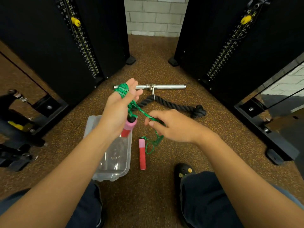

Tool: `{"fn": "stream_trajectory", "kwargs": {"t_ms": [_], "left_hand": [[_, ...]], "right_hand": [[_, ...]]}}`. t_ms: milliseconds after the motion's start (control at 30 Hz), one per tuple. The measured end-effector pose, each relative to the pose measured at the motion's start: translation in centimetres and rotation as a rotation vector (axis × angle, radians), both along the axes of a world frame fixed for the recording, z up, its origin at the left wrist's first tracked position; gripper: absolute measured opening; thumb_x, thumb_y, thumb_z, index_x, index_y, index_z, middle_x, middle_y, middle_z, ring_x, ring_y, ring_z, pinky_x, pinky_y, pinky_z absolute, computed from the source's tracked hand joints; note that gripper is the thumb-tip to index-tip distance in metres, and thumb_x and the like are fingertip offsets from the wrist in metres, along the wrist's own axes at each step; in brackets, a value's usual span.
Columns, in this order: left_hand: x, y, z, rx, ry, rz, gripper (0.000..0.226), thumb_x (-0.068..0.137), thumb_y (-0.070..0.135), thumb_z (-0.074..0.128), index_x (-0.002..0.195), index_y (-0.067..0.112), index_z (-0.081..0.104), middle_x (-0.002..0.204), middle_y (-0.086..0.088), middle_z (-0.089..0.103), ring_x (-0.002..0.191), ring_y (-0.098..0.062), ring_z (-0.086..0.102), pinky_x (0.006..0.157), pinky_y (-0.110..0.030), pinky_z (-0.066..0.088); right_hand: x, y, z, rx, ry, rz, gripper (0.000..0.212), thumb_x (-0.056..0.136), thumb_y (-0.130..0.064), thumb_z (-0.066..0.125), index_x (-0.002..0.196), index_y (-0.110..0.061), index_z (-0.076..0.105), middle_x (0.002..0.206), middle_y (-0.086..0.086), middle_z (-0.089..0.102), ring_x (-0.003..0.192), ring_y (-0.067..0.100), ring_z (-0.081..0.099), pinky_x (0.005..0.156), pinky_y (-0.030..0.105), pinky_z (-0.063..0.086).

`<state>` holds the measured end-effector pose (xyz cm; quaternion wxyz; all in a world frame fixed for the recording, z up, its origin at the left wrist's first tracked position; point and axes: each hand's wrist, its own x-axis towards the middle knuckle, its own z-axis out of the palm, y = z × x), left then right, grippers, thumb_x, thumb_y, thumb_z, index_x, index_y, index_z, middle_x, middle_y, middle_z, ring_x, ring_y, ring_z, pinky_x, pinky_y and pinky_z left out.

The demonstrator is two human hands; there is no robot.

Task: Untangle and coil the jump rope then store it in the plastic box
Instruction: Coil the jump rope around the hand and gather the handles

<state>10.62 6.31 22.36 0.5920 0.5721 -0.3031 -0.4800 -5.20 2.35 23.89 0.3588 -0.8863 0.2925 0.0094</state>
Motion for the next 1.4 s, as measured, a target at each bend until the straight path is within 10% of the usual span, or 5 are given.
{"fn": "stream_trajectory", "kwargs": {"t_ms": [333, 467, 800, 1033, 1400], "left_hand": [[-2.5, 0.9, -2.4, 0.198, -0.329, -0.312, 0.043, 0.084, 0.053, 0.045, 0.095, 0.015, 0.062, 0.09, -0.015, 0.069, 0.085, -0.032, 0.065, 0.082, -0.052, 0.051], [-3.4, 1.2, -1.2, 0.124, -0.217, -0.44, 0.059, 0.095, 0.046, 0.021, 0.06, 0.013, 0.055, 0.043, 0.003, 0.053, 0.044, -0.01, 0.054, 0.053, -0.02, 0.047], [-2.2, 0.8, 0.9, 0.083, 0.353, -0.463, 0.042, 0.084, 0.047, 0.041, 0.053, 0.019, 0.044, 0.039, 0.011, 0.028, 0.034, -0.005, 0.028, 0.039, -0.016, 0.026], [-0.8, 0.3, 1.4, -0.087, 0.784, -0.301, 0.031, 0.094, 0.032, 0.034, 0.094, 0.011, 0.058, 0.058, 0.007, 0.04, 0.053, -0.006, 0.044, 0.056, -0.016, 0.044], [-0.9, 0.1, -0.3, -0.053, 0.051, -0.066, 0.037, 0.095, 0.013, 0.043, 0.131, 0.015, 0.043, 0.102, 0.007, 0.067, 0.094, -0.003, 0.065, 0.087, -0.019, 0.048]], "right_hand": [[-0.8, -0.7, 0.9, -0.113, -0.184, -0.027, 0.014, 0.092, -0.031, 0.053, 0.092, -0.022, 0.064, 0.081, -0.013, 0.065, 0.076, 0.002, 0.061, 0.077, 0.019, 0.046], [-1.9, -1.8, 1.0, -0.101, -0.242, -0.152, 0.016, 0.087, -0.032, 0.06, 0.085, -0.016, 0.06, 0.068, -0.008, 0.064, 0.062, 0.005, 0.056, 0.061, 0.012, 0.041], [-2.0, -2.9, -0.4, -0.02, -0.256, -0.307, 0.018, 0.094, -0.033, 0.049, 0.076, -0.029, 0.051, 0.062, -0.009, 0.053, 0.059, 0.007, 0.051, 0.063, 0.025, 0.043], [-1.1, -2.0, -1.0, 0.012, -0.097, -0.226, 0.013, 0.097, -0.022, 0.044, 0.094, -0.018, 0.056, 0.077, 0.002, 0.066, 0.077, 0.021, 0.067, 0.076, 0.032, 0.051], [0.1, 0.0, -1.2, -0.175, -0.021, 0.04, 0.006, 0.093, -0.023, 0.05, 0.088, -0.02, 0.047, 0.075, -0.014, 0.04, 0.079, 0.01, 0.041, 0.071, 0.026, 0.032]]}}
